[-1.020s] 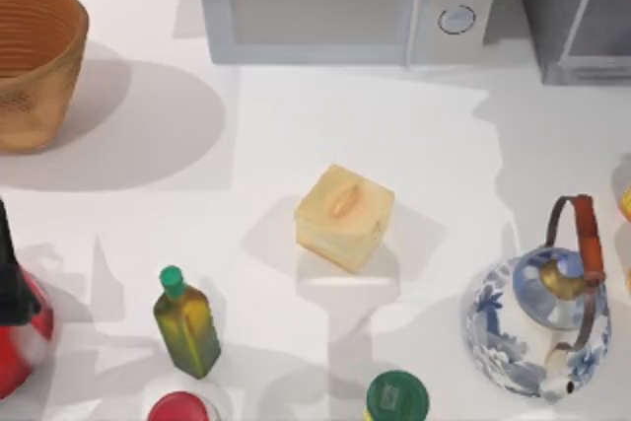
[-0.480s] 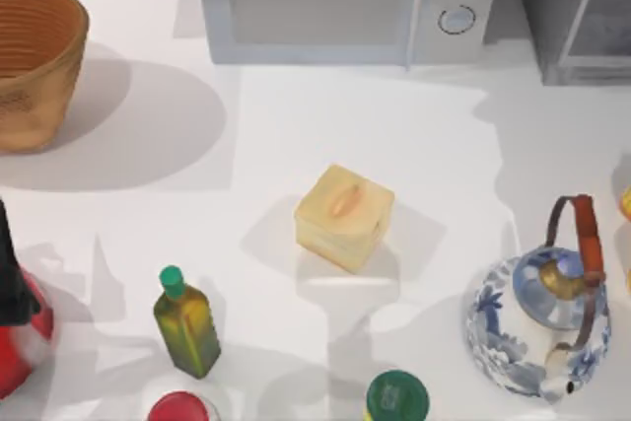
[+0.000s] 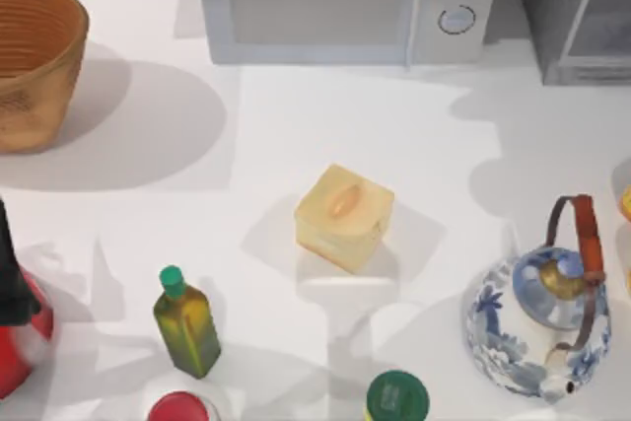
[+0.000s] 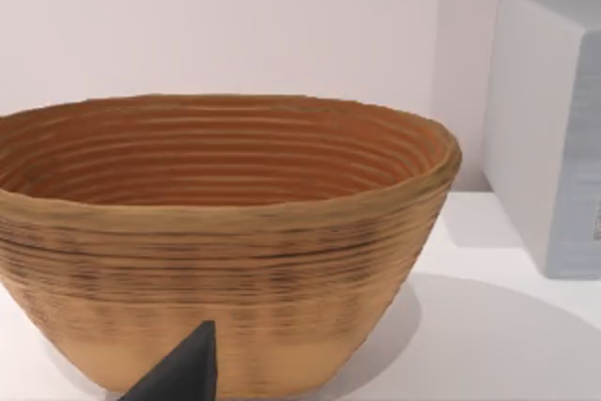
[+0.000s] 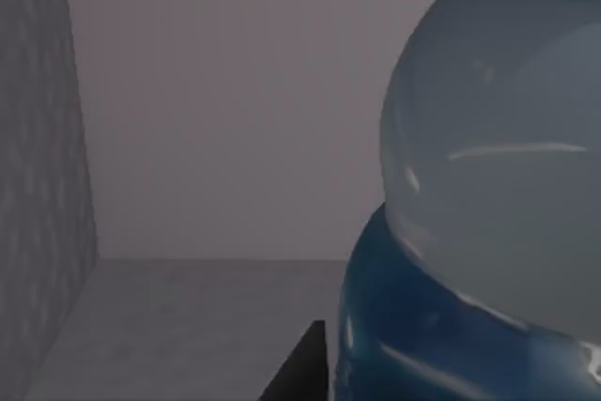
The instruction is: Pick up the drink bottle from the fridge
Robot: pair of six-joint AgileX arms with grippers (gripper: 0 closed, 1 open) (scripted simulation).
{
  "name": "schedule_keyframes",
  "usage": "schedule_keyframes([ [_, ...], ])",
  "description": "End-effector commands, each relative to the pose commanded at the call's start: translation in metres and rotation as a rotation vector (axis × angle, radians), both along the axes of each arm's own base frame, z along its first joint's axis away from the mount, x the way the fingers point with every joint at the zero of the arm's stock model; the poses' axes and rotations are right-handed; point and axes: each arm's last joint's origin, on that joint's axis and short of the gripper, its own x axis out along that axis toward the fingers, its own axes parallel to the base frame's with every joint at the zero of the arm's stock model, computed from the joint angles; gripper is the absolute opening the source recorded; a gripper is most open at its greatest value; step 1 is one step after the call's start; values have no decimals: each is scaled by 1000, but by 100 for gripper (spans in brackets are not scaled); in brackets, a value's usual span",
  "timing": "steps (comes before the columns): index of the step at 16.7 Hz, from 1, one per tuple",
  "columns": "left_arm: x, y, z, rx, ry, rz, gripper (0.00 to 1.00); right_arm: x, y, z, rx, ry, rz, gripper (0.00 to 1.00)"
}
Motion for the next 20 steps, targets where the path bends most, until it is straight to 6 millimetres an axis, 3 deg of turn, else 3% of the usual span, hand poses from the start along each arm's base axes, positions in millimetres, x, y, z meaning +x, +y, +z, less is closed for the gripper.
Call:
schedule_keyframes([
  [3, 0, 0, 0, 0, 0, 0, 100, -1, 0, 20, 1, 3, 0, 0],
  [9, 0, 0, 0, 0, 0, 0, 100, -5, 0, 20, 3, 3, 3, 0],
  [12, 0, 0, 0, 0, 0, 0, 100, -26, 1, 22, 1, -2, 9, 0],
  [17, 0, 0, 0, 0, 0, 0, 100, -86, 1, 14, 8, 28, 3, 0],
  [20, 0, 0, 0, 0, 0, 0, 100, -101, 1, 18, 4, 8, 1, 0],
])
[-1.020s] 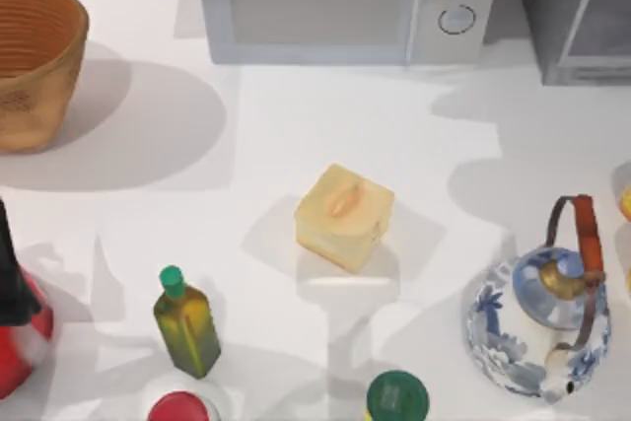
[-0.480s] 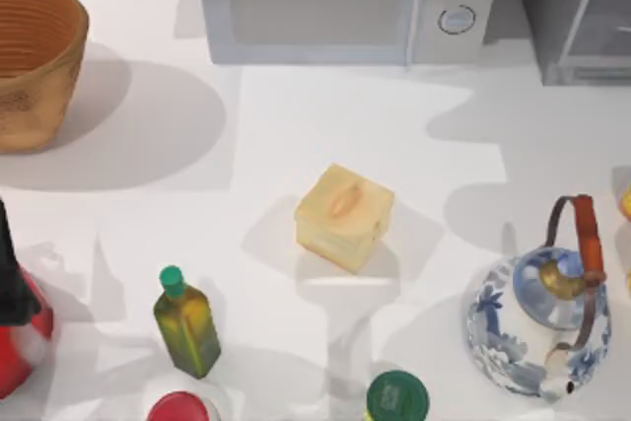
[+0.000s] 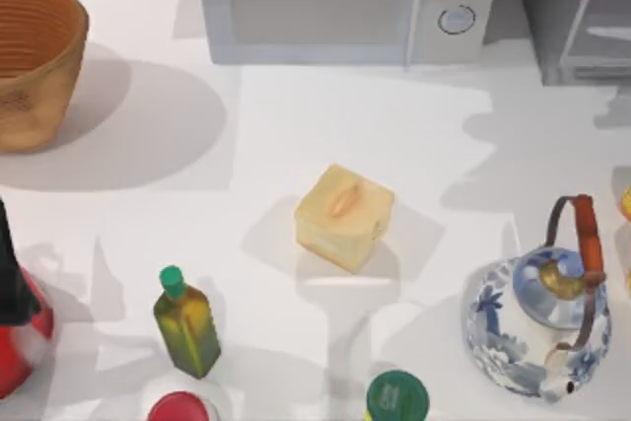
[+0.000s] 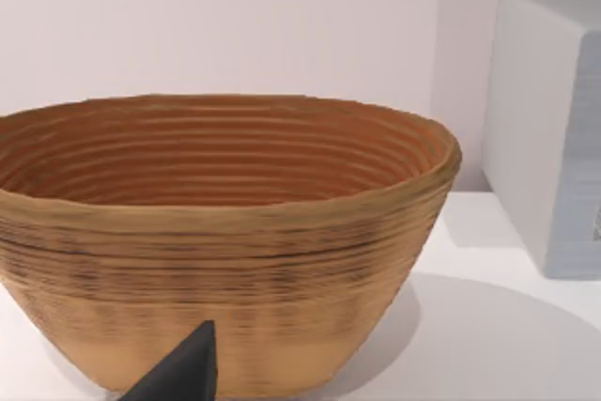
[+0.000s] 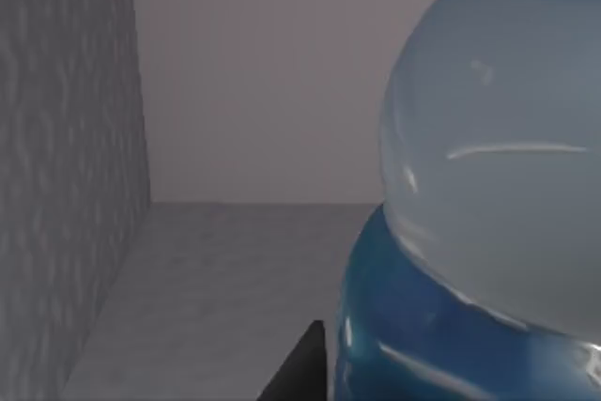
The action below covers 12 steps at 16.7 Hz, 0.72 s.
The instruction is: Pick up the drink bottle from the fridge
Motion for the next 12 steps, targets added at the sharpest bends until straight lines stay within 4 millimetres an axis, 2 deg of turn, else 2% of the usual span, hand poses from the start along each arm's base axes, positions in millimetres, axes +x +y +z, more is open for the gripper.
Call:
schedule_keyframes([
  [7, 0, 0, 0, 0, 0, 0, 100, -2, 4, 2, 3, 9, 5, 0],
  [10, 0, 0, 0, 0, 0, 0, 100, -17, 14, 19, 2, 15, 8, 0],
  [12, 0, 0, 0, 0, 0, 0, 100, -36, 23, 36, 0, 15, 10, 0],
])
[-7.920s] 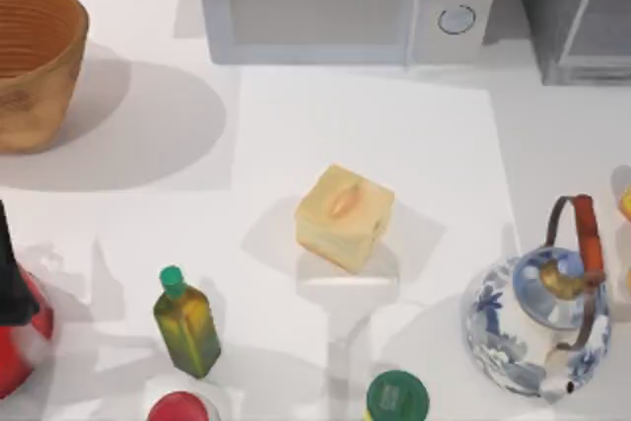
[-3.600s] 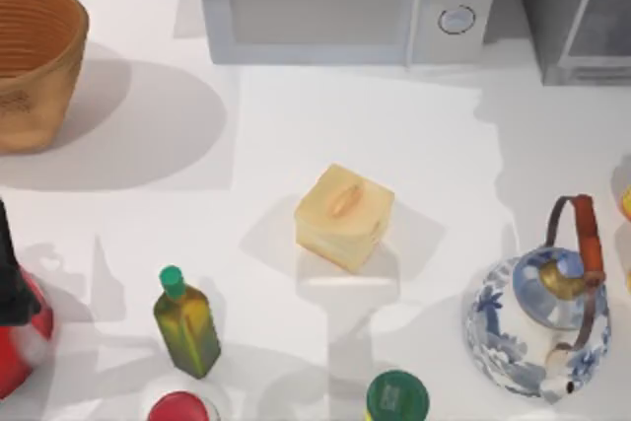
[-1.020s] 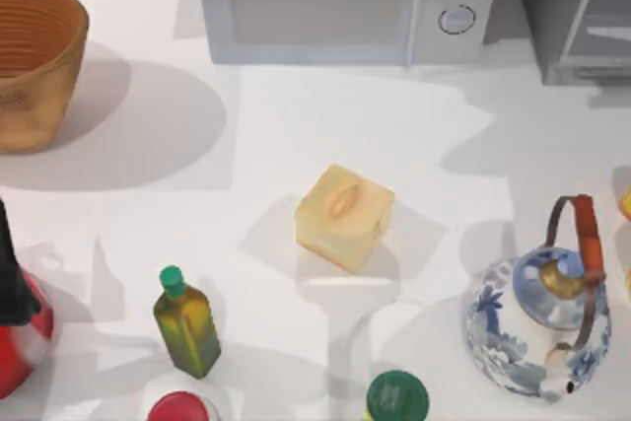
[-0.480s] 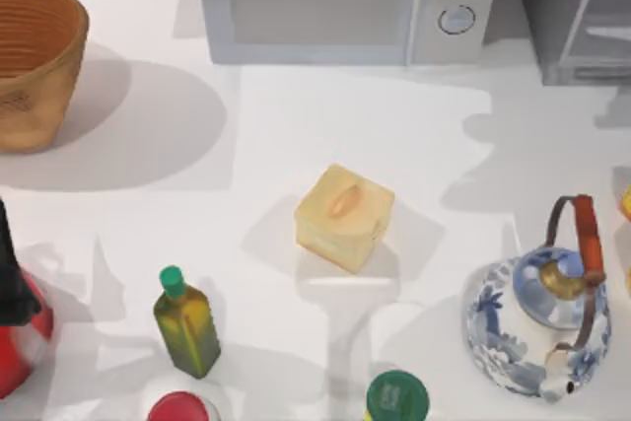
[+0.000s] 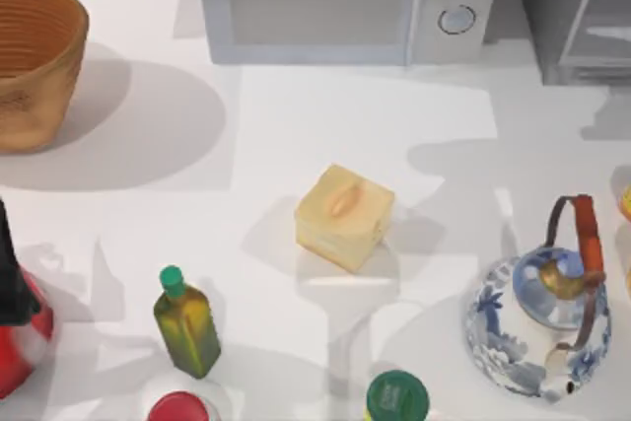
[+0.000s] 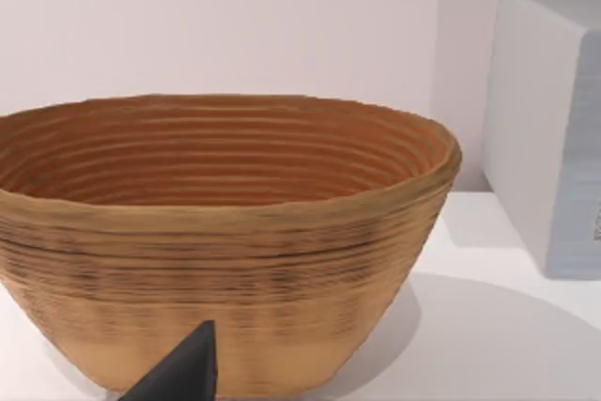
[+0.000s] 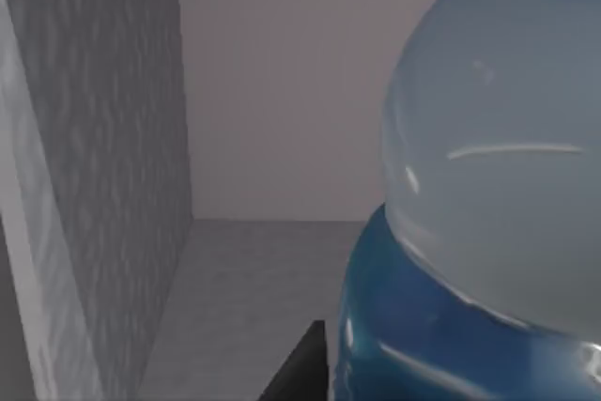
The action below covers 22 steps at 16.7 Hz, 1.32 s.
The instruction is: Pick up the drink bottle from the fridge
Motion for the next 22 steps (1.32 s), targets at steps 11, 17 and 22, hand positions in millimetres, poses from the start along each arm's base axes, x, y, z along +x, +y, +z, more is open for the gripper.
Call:
schedule_keyframes([
  [11, 0, 0, 0, 0, 0, 0, 100, -176, 45, 20, 1, -61, 0, 0],
  [17, 0, 0, 0, 0, 0, 0, 100, -207, 51, -26, 10, -29, 2, 0],
  [22, 0, 0, 0, 0, 0, 0, 100, -209, 51, -33, 11, -20, 3, 0],
])
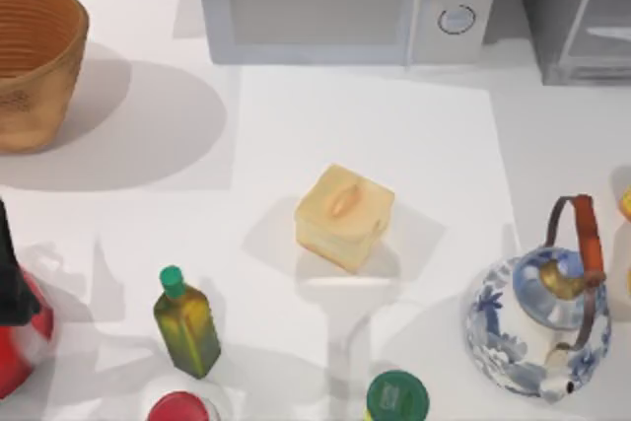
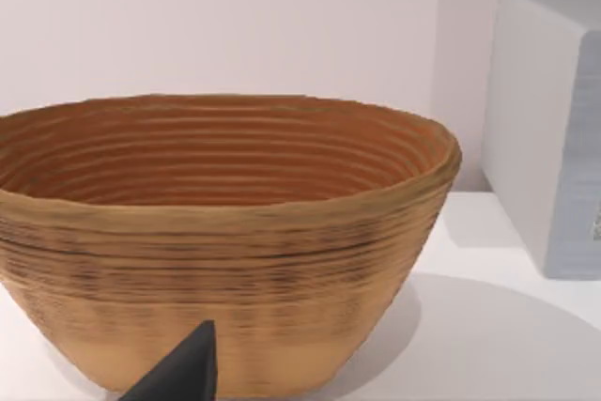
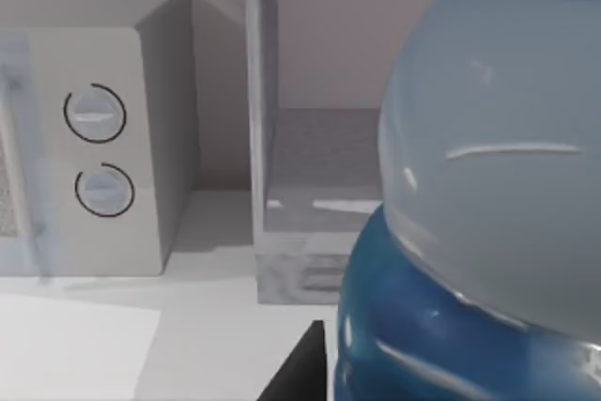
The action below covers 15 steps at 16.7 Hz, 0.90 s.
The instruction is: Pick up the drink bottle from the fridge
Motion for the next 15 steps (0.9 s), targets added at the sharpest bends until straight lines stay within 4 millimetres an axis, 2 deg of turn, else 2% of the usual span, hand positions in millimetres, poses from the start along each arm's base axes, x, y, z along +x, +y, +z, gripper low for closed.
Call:
schedule_keyframes([
  [3, 0, 0, 0, 0, 0, 0, 100, 0, 0, 1, 2, 1, -2, 0],
  [5, 0, 0, 0, 0, 0, 0, 100, 0, 1, 9, 0, -20, -6, 0],
  [7, 0, 0, 0, 0, 0, 0, 100, 1, 4, 28, -2, -59, -14, 0],
  [10, 0, 0, 0, 0, 0, 0, 100, 9, 12, 67, 3, -116, -25, 0],
  [12, 0, 0, 0, 0, 0, 0, 100, 23, 22, 93, 9, -126, -33, 0],
  [15, 0, 0, 0, 0, 0, 0, 100, 60, 51, 122, 9, -95, -42, 0],
])
